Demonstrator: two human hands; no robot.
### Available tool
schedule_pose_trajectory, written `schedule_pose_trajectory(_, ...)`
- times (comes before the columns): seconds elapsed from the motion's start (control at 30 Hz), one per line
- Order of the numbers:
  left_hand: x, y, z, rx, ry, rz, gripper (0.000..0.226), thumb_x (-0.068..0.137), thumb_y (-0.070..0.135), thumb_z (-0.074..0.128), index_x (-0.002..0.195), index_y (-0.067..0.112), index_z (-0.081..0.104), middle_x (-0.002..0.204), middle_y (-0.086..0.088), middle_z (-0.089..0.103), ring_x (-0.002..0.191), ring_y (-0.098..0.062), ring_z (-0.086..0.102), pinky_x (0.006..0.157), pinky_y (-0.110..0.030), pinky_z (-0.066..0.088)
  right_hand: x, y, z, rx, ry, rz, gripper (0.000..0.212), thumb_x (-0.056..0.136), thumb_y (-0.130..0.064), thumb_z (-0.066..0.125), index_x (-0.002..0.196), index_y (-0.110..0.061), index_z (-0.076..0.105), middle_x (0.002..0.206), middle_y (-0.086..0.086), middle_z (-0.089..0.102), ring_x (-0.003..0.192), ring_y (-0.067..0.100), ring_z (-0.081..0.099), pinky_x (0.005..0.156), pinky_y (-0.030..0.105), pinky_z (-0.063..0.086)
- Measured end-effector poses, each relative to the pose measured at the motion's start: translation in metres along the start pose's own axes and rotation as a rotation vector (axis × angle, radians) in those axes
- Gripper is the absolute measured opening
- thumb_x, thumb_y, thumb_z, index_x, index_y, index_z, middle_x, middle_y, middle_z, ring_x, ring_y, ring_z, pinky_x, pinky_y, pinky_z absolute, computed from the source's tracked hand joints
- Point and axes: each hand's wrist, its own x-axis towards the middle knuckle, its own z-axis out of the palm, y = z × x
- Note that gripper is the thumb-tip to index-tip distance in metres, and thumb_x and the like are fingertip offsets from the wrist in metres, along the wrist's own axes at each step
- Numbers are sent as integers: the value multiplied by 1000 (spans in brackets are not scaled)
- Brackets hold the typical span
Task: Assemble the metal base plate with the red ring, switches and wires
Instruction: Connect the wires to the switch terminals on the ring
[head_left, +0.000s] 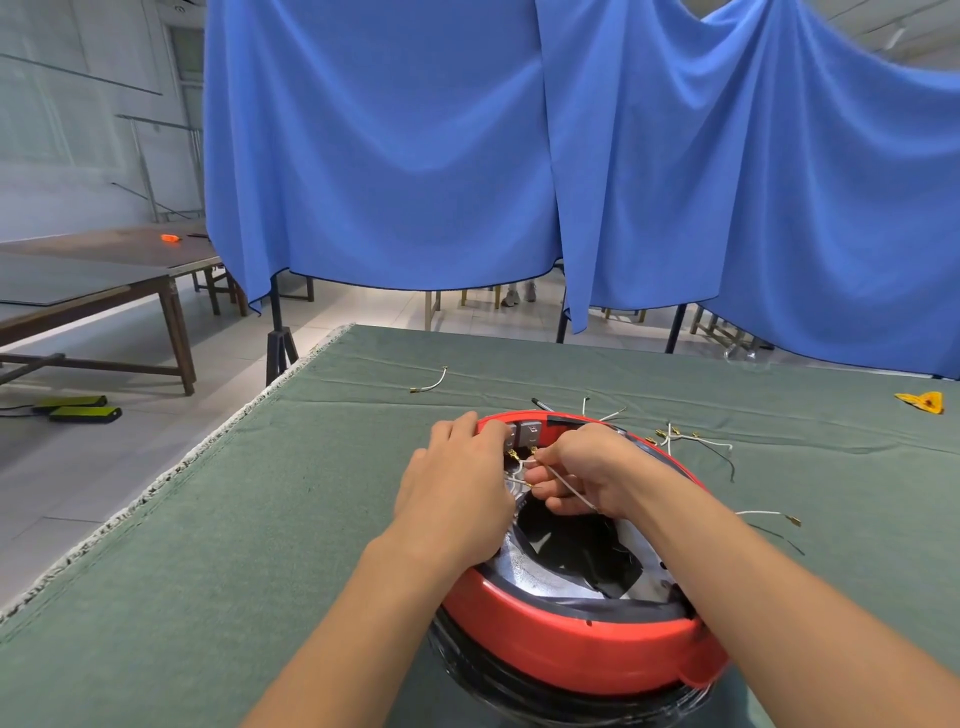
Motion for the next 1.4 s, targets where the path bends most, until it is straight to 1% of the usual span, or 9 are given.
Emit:
schedule_pose_trajectory(0.17, -1, 1, -1, -4, 11, -4, 45, 88, 16, 46, 132, 21, 42, 143, 2, 35, 131, -21, 29, 101, -37, 35, 0, 0, -1, 1, -23, 3, 31, 101, -9, 37, 77, -6, 56, 41, -3, 58, 34, 6, 55, 38, 18, 45)
schedule_pose_trajectory(0.5, 0, 0, 0, -3, 2, -10, 46, 88, 16, 46, 133, 22, 43, 143, 2, 35, 131, -21, 29, 100, -37, 33, 4, 1, -1, -13, -2, -3, 31, 101, -9, 37, 78, -7, 57, 42, -4, 59, 34, 6, 55, 38, 18, 44)
schedule_pose_trajectory(0.6, 1, 0, 0, 1, 4, -7, 44, 88, 16, 47, 131, 22, 45, 142, 3, 36, 130, -21, 30, 99, -36, 33, 6, 1, 0, 1, 10, 0, 31, 101, -9, 37, 78, -6, 58, 46, -2, 61, 34, 6, 55, 38, 18, 43)
schedule_pose_trajectory(0.77, 0, -1, 0, 2, 1, -17, 37, 88, 19, 50, 125, 23, 50, 139, 5, 38, 123, -24, 37, 94, -36, 35, 8, 1, 2, 34, 30, -8, 30, 100, -7, 38, 78, -5, 58, 64, 3, 62, 32, 5, 53, 35, 16, 42)
schedule_pose_trajectory(0.93, 0, -1, 1, 8, 9, -11, 34, 88, 19, 50, 122, 24, 52, 135, 7, 39, 119, -22, 39, 86, -35, 38, 10, 1, 4, 57, 45, -27, 34, 101, -5, 36, 75, -1, 57, 53, 3, 62, 31, 5, 53, 35, 16, 44)
schedule_pose_trajectory(1.07, -1, 0, 0, 15, 9, -12, 34, 87, 18, 50, 120, 23, 53, 134, 7, 39, 119, -22, 39, 87, -36, 40, 11, 0, 5, 48, 47, -44, 31, 101, -4, 37, 77, -1, 57, 64, 6, 61, 33, 4, 55, 35, 17, 44)
schedule_pose_trajectory(1.23, -1, 0, 0, 18, 0, -16, 33, 87, 21, 52, 120, 23, 53, 135, 6, 39, 120, -22, 39, 88, -37, 41, 12, 0, 5, 50, 54, -47, 31, 100, -3, 38, 76, -1, 57, 62, 7, 62, 35, 6, 56, 36, 18, 45)
schedule_pose_trajectory(1.3, -2, 0, 0, 5, 2, -23, 33, 87, 19, 51, 120, 21, 51, 134, 6, 40, 118, -22, 39, 87, -37, 42, 11, 0, 5, 26, 47, -56, 29, 100, -4, 39, 78, 0, 57, 62, 8, 61, 34, 7, 56, 35, 17, 43)
schedule_pose_trajectory(1.4, -1, 1, -1, -25, 9, -44, 35, 86, 14, 47, 120, 19, 47, 130, 5, 43, 117, -21, 40, 85, -36, 41, 9, 0, 3, -69, 62, -88, 26, 98, -4, 41, 79, 2, 57, 53, 7, 60, 33, 12, 56, 36, 18, 43)
